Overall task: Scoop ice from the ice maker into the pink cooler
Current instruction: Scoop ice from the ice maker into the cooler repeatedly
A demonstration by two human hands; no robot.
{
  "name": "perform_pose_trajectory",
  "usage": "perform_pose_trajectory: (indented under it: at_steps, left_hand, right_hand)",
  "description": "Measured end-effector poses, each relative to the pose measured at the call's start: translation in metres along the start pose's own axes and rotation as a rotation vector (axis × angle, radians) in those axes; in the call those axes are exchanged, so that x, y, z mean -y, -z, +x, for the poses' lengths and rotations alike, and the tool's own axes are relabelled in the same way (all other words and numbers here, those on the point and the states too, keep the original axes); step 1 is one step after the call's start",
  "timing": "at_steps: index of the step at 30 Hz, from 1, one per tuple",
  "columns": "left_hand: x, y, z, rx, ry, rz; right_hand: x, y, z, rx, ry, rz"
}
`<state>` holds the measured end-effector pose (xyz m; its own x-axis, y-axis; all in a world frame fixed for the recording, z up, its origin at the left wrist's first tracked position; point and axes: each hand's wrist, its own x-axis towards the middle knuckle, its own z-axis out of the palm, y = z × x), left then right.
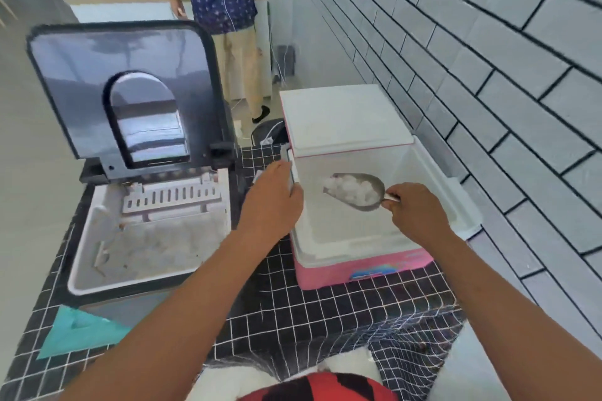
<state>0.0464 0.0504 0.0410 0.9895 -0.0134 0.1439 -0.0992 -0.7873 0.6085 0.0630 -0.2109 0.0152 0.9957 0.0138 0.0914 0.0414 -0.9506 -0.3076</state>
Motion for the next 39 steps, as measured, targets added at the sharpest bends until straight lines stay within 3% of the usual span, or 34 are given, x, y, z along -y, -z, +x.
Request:
perform_pose_trajectory:
  at_steps: [4, 10, 25, 29, 33, 39]
  left_hand:
    - [-0.007, -0.048, 0.009, 0.108, 0.152, 0.077]
    - [-0.003, -0.073, 0.006, 0.025, 0.182, 0.128]
    - [-0.001, -0.074, 0.008, 0.002, 0.175, 0.17]
    - [0.001, -0.05, 0.008, 0.012, 0.079, 0.062]
    - [0.016, 0.005, -0.012, -0.146, -0.062, 0.055]
    - [0.094, 0.085, -0.054, -0.303, 0.133, 0.169]
  right_hand:
    - [-0.022, -0.022, 0.009, 0.133, -0.085, -0.333]
    - [-0.021, -0.036, 0.022, 0.245, -0.132, -0.398]
    - [-0.036, -0.038, 0.015, 0.065, -0.038, -0.061]
    - [-0.035, -0.023, 0.008, -0.021, 0.047, 0.011]
    - [-0.006, 0.002, 0.006, -0.098, 0.148, 0.142]
    - [0.096, 0.041, 0.003, -0.082, 0.38, 0.226]
